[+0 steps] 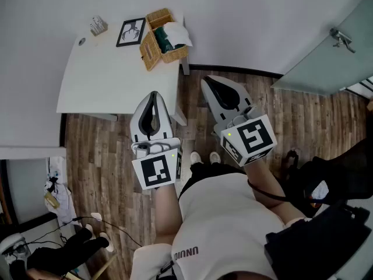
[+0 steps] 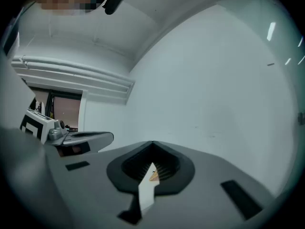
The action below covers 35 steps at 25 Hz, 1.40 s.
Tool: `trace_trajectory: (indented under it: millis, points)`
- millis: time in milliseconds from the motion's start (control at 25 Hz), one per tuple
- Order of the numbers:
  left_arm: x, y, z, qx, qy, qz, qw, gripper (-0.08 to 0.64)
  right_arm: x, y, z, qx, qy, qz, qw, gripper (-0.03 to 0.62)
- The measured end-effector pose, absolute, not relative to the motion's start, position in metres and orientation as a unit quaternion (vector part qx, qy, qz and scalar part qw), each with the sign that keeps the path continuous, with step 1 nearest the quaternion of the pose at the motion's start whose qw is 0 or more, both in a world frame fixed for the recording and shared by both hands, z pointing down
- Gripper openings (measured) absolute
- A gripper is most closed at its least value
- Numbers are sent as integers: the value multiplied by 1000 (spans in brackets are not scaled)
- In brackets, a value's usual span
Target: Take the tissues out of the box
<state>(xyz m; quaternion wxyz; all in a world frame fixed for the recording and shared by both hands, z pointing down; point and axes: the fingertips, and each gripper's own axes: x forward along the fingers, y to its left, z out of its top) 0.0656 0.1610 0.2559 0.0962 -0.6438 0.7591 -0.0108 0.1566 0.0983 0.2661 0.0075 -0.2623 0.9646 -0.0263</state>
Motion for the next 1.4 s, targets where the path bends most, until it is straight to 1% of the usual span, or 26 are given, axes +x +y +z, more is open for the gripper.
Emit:
trace_trajectory:
  millis: [240,440,600,840,1040,1240,1400]
  points:
    - [66,153,256,-644,760,-5,85,11,156,90,267,-264,964,-28,6,18]
    - [67,149,255,-644,758,-11,99,11,157,87,268,-264,964,-28,7,18]
    - [63,148,256,-644,759,-11,96,11,153,85,270,-262,965,-29,6,18]
    - [61,149,255,-648,755,-14,101,11,147,90,263,-260,965,18,1,20]
    - [46,138,254,-649,757,2,78,11,138,71,273,-276,961,-16,-1,20]
    - [28,130,252,-657,747,-7,99,11,124,63,277,-283,959,-13,-9,20]
    - [15,117,246,-666,739,7,102,11,109,53,279,-289,957,-13,-13,20]
